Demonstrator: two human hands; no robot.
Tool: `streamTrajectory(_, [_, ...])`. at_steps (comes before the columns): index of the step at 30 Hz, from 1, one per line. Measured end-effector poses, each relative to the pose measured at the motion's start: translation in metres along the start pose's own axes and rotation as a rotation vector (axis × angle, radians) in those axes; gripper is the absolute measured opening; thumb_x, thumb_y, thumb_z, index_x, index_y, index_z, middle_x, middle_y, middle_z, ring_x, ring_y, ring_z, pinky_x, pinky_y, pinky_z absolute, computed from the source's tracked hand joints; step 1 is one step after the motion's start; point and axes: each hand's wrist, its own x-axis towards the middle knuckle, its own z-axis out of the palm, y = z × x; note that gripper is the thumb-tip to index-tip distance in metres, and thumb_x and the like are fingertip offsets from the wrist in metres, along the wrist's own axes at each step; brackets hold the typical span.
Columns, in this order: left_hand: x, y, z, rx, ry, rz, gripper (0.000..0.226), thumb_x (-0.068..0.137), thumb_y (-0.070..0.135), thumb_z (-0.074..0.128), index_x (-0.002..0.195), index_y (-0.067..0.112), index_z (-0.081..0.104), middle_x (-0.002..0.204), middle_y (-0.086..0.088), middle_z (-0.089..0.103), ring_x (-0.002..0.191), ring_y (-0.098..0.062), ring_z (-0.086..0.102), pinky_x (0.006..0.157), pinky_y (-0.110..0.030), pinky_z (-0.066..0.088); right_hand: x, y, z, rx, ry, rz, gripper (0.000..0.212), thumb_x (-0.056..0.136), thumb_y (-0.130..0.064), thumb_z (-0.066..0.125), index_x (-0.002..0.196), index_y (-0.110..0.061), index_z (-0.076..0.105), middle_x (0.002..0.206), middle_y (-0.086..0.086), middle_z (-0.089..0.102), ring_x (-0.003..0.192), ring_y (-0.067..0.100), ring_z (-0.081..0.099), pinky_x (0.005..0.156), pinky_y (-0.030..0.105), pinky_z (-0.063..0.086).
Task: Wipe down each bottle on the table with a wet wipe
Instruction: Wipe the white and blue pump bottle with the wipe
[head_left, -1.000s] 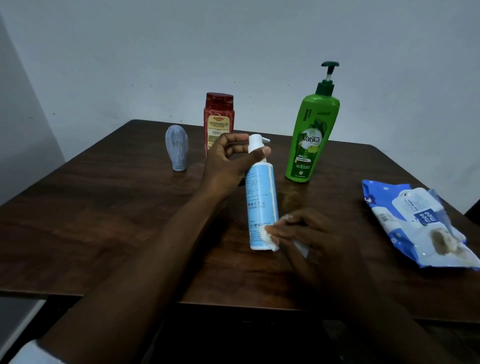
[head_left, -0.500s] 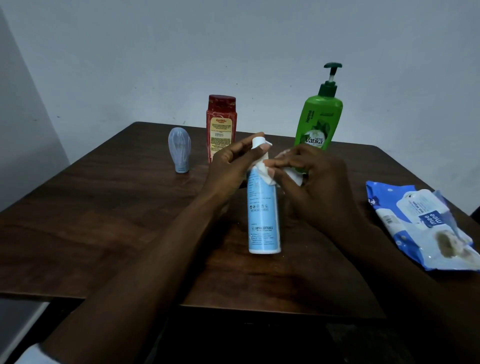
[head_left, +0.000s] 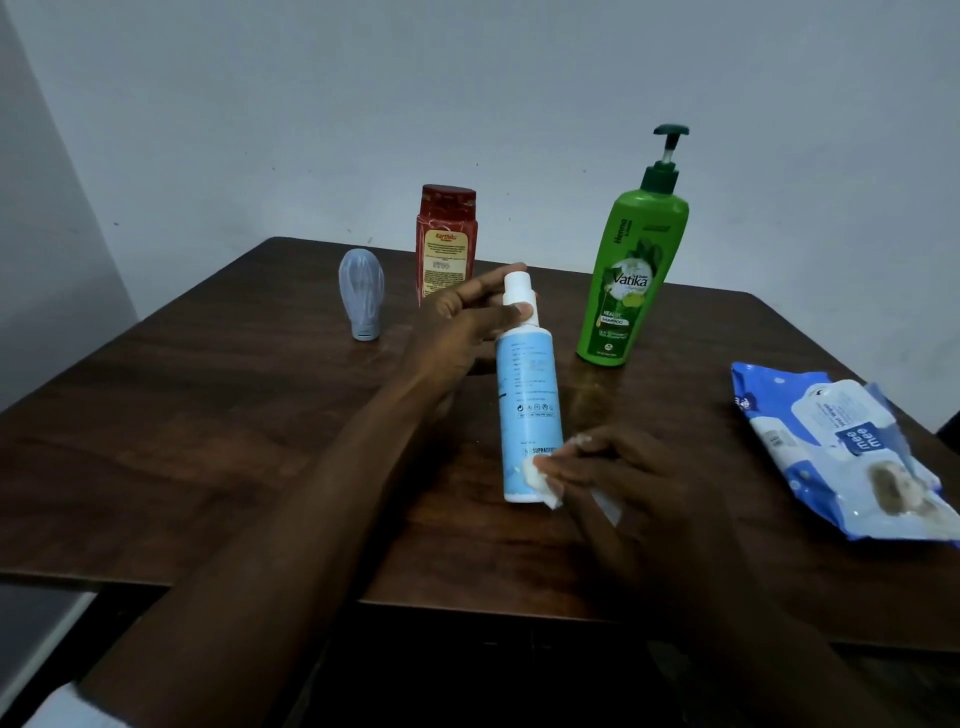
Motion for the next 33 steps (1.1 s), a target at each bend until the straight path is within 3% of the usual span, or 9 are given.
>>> streamTrajectory(3, [0.000,-0.001,0.001,0.001,-0.013,0.016,0.040,0.087,0.003,0.070,0.122,0.023,0.070,0.115,-0.009,0.070,0.094,-0.018,0.071,0.067,-0.028,0.059,-0.002,0.002,-0.001,0.022,0.011,-0.007,0.019,0.085,-0.020,0.075,0.103,-0.015,0.079,0.106,-0.008,0.062,0.099,-0.002,0.061,0.092,0.008,0.045])
streamTrajectory(10, [-0.001,-0.001,0.000,-0.009,-0.008,0.024,0.039,0.084,0.006,0.075,0.119,0.025,0.072,0.106,-0.001,0.072,0.104,-0.026,0.070,0.075,-0.033,0.060,0.057,0.014,-0.001,0.039,0.003,0.081,0.018,0.089,-0.018,0.073,0.106,-0.014,0.078,0.104,-0.001,0.068,0.095,0.007,0.063,0.087,0.014,0.047])
streamTrajectory(15, [-0.002,0.004,-0.002,-0.032,-0.031,-0.003,0.039,0.093,0.004,0.061,0.129,0.017,0.066,0.124,-0.012,0.069,0.067,-0.003,0.068,0.053,-0.020,0.052,0.089,0.023,0.004,-0.007,0.054,0.066,0.017,0.088,-0.013,0.073,0.104,-0.012,0.079,0.100,0.002,0.071,0.093,0.011,0.064,0.084,0.013,0.047])
streamTrajectory(20, [0.000,0.003,-0.004,-0.050,-0.037,0.005,0.041,0.092,-0.001,0.060,0.129,0.015,0.065,0.127,-0.016,0.067,0.062,-0.001,0.066,0.050,-0.018,0.050,0.074,0.016,0.005,0.011,0.023,0.073,0.020,0.089,-0.020,0.069,0.106,-0.013,0.078,0.104,-0.002,0.067,0.097,0.008,0.062,0.088,0.013,0.046])
streamTrajectory(23, [0.002,0.001,-0.006,-0.028,-0.035,0.007,0.041,0.090,0.002,0.065,0.127,0.020,0.067,0.123,-0.013,0.069,0.079,-0.009,0.069,0.053,-0.020,0.052,0.048,0.011,0.002,0.047,-0.027,0.082,0.022,0.089,-0.019,0.069,0.109,-0.013,0.077,0.108,-0.006,0.063,0.101,0.002,0.059,0.091,0.009,0.045])
streamTrajectory(25, [0.002,-0.001,-0.007,-0.028,-0.031,0.019,0.042,0.090,0.002,0.066,0.128,0.020,0.067,0.113,-0.010,0.070,0.075,-0.007,0.069,0.051,-0.019,0.051,0.028,0.009,0.001,0.044,-0.026,0.049,0.022,0.089,-0.016,0.070,0.110,-0.014,0.077,0.109,-0.002,0.066,0.101,0.002,0.060,0.093,0.009,0.044])
streamTrajectory(29, [0.003,-0.004,-0.006,0.001,-0.013,0.057,0.043,0.086,0.004,0.072,0.125,0.021,0.069,0.101,0.003,0.075,0.104,-0.025,0.072,0.073,-0.030,0.060,-0.004,0.011,-0.001,0.037,0.014,-0.031,0.025,0.088,-0.022,0.069,0.112,-0.024,0.074,0.110,-0.002,0.065,0.099,0.006,0.065,0.091,0.018,0.051])
streamTrajectory(31, [0.002,-0.005,-0.005,0.007,-0.006,0.057,0.043,0.085,0.006,0.074,0.124,0.023,0.069,0.103,0.003,0.077,0.108,-0.026,0.071,0.079,-0.034,0.060,-0.007,0.013,0.000,0.071,0.028,-0.050,0.027,0.088,-0.024,0.070,0.114,-0.027,0.071,0.110,-0.008,0.061,0.097,0.005,0.066,0.088,0.019,0.053])
streamTrajectory(33, [0.002,-0.004,-0.004,-0.001,0.003,0.056,0.042,0.083,0.007,0.076,0.122,0.025,0.071,0.107,0.001,0.076,0.108,-0.026,0.071,0.074,-0.032,0.060,0.002,0.013,-0.001,0.099,0.022,-0.034,0.026,0.086,-0.021,0.073,0.111,-0.029,0.073,0.108,-0.012,0.060,0.097,0.000,0.063,0.089,0.013,0.049])
